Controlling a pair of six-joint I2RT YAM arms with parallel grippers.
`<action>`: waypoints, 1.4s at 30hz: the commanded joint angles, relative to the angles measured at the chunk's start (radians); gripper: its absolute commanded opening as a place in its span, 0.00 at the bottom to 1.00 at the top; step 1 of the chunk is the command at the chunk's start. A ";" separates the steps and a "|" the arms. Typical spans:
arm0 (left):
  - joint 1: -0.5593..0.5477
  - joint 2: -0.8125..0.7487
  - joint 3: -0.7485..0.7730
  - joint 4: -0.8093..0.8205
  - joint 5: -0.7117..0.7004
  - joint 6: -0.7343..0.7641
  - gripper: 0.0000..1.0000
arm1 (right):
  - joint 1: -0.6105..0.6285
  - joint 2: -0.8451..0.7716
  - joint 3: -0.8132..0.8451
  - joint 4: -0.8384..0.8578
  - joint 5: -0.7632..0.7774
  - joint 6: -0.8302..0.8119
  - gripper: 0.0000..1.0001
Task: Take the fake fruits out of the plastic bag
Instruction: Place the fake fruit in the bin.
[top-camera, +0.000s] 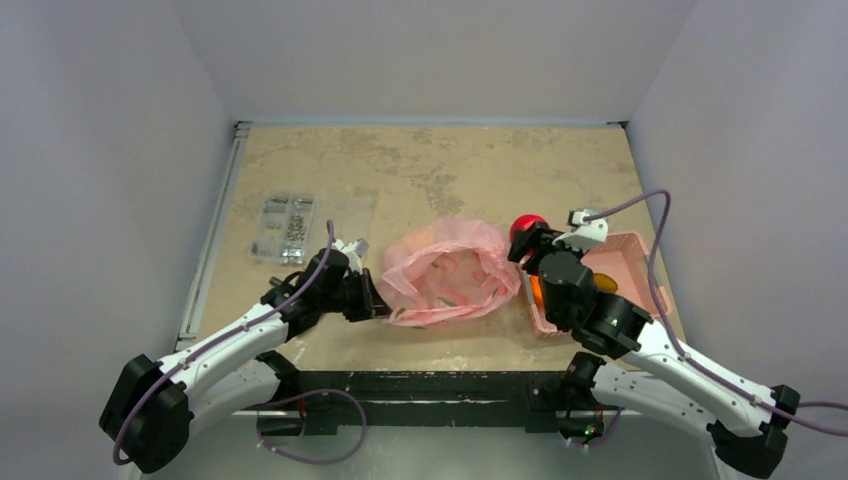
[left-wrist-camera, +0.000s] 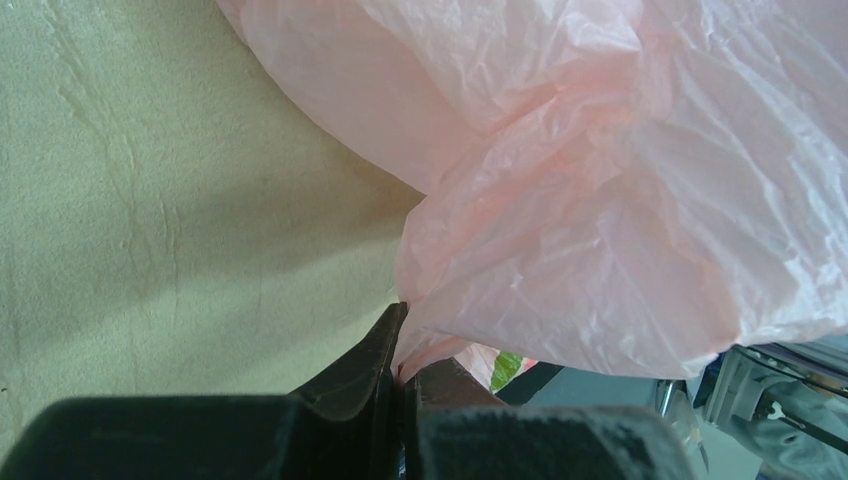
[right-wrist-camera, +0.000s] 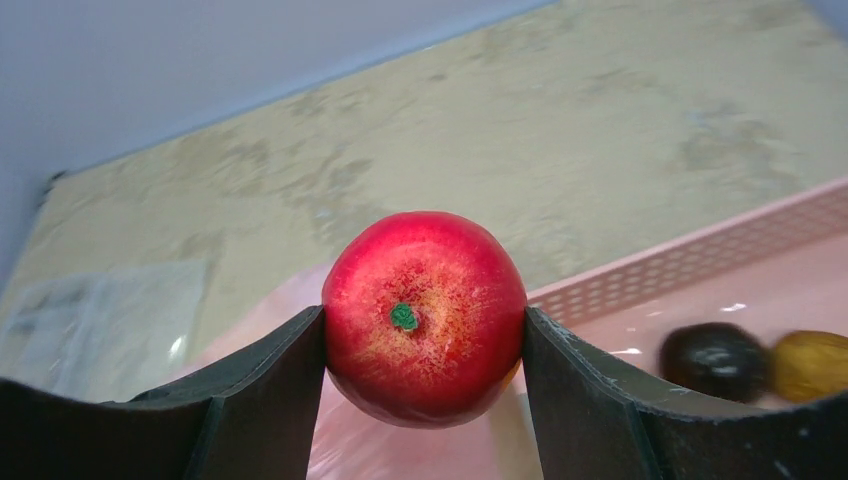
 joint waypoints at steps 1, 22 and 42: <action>-0.007 0.010 0.023 0.028 0.012 0.017 0.00 | -0.173 -0.017 0.031 -0.171 0.135 0.114 0.00; -0.007 -0.009 0.029 0.009 0.013 0.025 0.00 | -1.028 0.253 -0.121 0.017 -0.354 0.128 0.00; -0.007 -0.009 0.039 -0.001 0.007 0.028 0.00 | -1.053 0.246 -0.194 0.107 -0.443 0.057 0.77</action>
